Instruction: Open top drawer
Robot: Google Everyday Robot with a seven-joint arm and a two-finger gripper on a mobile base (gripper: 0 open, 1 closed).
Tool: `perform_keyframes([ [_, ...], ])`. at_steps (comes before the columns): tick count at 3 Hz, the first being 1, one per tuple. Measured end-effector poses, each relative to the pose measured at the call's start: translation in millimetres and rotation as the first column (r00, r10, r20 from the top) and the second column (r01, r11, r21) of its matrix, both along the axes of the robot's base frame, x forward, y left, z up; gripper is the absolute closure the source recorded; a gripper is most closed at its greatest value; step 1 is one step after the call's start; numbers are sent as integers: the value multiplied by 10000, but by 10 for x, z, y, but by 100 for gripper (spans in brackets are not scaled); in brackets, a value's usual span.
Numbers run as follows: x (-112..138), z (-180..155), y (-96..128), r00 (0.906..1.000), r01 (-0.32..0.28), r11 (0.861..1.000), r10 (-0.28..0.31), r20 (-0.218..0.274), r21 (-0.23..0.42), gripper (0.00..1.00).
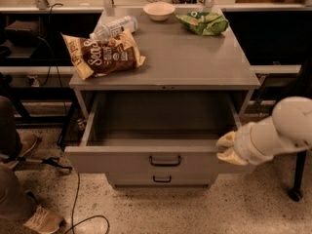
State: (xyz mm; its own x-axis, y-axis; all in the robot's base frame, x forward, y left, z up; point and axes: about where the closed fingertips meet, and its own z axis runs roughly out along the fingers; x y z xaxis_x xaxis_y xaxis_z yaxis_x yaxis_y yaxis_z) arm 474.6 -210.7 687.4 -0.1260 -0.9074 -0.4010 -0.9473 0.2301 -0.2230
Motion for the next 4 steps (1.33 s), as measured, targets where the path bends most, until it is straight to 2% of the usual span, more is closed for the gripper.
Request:
perform_keyframes([
  [1,-292,-83,-37,9982,309,9995,-312,-515,-66,100],
  [2,-355,-75,-43,9976,403,9991,-407,-552,-89,100],
  [3,-660,-36,-73,9936,856,9961,-868,-719,-202,100],
  [4,-660,-36,-73,9936,856,9961,-868,-719,-202,82],
])
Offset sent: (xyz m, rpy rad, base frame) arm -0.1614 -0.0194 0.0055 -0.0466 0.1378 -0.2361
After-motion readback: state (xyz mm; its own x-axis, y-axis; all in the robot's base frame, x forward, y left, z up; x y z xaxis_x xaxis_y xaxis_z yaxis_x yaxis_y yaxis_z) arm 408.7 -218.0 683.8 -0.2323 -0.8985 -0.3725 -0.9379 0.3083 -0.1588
